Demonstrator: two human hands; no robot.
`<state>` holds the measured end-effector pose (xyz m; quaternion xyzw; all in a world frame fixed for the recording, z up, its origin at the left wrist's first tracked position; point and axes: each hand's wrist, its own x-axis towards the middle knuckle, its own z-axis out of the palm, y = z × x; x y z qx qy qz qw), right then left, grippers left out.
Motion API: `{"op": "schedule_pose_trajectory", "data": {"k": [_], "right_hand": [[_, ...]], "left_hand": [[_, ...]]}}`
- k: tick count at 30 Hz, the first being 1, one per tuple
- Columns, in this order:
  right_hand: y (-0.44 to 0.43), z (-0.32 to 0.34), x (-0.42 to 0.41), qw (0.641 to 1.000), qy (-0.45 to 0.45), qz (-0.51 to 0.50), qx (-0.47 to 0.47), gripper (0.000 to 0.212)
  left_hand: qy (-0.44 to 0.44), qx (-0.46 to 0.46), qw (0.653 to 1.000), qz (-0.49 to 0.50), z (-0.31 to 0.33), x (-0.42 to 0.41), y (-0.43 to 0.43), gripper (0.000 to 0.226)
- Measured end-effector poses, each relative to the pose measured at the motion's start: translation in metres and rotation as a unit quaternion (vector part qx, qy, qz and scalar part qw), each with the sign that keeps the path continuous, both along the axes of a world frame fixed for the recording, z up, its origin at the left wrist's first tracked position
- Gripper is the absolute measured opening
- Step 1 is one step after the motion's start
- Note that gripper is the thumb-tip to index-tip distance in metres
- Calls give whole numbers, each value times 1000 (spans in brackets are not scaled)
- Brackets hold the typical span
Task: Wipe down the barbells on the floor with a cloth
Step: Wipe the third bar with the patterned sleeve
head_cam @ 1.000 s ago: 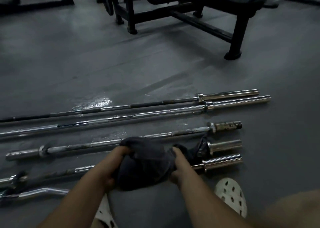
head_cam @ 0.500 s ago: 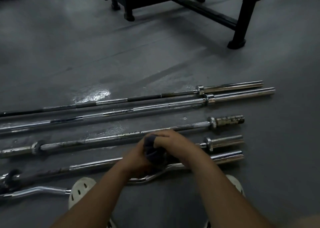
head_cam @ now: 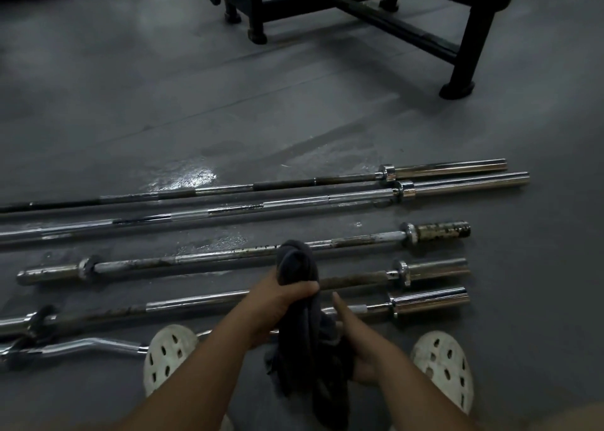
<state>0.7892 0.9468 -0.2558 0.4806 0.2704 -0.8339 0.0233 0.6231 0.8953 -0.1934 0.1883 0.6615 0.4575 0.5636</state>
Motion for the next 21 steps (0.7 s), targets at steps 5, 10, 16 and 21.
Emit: {"op": "schedule_pose_trajectory", "data": {"k": [5, 10, 16, 21], "right_hand": [[16, 5, -8, 997, 70, -20, -2, 61], [22, 15, -31, 961, 47, 84, 261, 64], [24, -12, -36, 890, -50, 34, 452, 73], [48, -41, -38, 870, -180, -30, 458, 39]], "left_hand": [[178, 9, 983, 51, -24, -2, -2, 50], [26, -29, 989, 144, -22, 1, 10, 41], [30, -120, 987, -103, -8, -17, 35, 66], [369, -184, 890, -193, -64, -64, 53, 41]]}}
